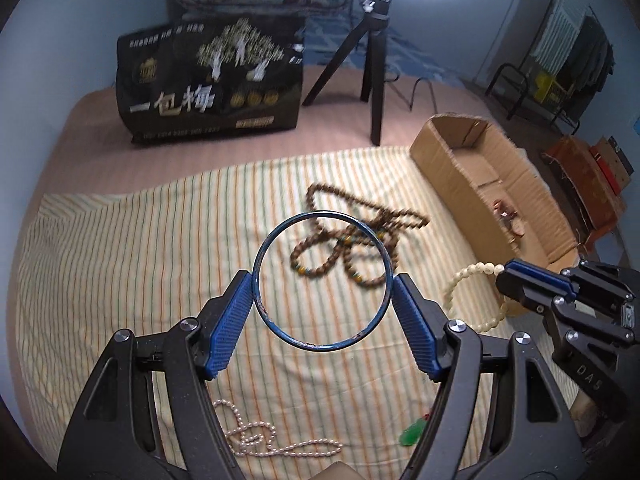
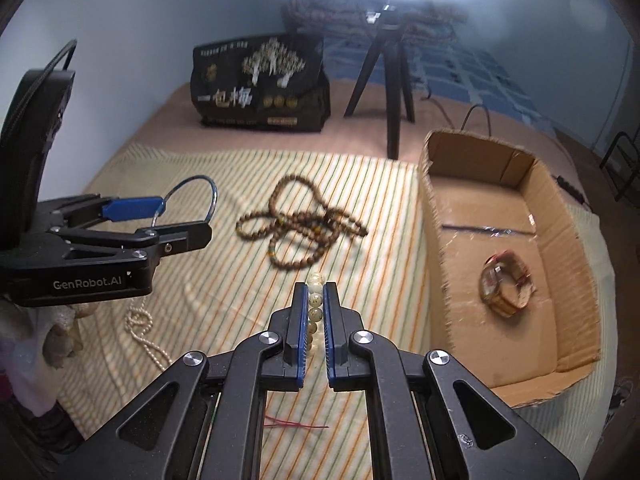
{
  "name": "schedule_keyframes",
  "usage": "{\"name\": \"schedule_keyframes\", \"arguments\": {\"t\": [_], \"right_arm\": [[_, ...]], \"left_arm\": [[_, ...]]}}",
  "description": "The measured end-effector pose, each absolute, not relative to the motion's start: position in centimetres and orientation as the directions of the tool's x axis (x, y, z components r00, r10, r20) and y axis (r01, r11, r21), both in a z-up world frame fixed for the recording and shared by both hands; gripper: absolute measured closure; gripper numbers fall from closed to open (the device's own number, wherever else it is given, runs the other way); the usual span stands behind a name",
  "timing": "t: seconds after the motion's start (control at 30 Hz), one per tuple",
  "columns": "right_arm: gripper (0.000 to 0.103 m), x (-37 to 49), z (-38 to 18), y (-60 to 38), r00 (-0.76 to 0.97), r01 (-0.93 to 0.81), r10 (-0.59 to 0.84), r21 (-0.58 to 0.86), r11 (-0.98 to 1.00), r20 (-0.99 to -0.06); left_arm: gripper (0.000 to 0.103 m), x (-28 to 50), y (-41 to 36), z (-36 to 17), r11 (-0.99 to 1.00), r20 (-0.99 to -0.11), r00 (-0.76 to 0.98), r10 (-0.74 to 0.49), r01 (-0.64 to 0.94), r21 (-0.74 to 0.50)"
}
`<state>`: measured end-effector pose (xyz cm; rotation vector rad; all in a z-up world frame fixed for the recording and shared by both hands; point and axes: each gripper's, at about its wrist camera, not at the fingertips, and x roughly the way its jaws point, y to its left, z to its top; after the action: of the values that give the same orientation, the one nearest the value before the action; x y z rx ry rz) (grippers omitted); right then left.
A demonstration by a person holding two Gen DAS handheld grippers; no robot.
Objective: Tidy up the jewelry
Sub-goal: 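Lift and carry the bangle and bead bracelet over the cardboard box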
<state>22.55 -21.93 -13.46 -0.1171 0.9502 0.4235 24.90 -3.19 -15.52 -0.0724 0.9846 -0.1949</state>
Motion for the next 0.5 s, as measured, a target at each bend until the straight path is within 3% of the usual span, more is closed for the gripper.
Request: {"name": "schedule_keyframes", "arguments": {"t": [0.5], "right_arm": [[0.097, 23.5, -8.2, -28.8, 0.631, -0.281, 0.257, 0.092, 0.955, -0.732]], "left_arm": [[0.03, 25.5, -8.7, -11.6, 0.952, -0.753, 0.585, -0.302, 0.224, -0.208]]}}
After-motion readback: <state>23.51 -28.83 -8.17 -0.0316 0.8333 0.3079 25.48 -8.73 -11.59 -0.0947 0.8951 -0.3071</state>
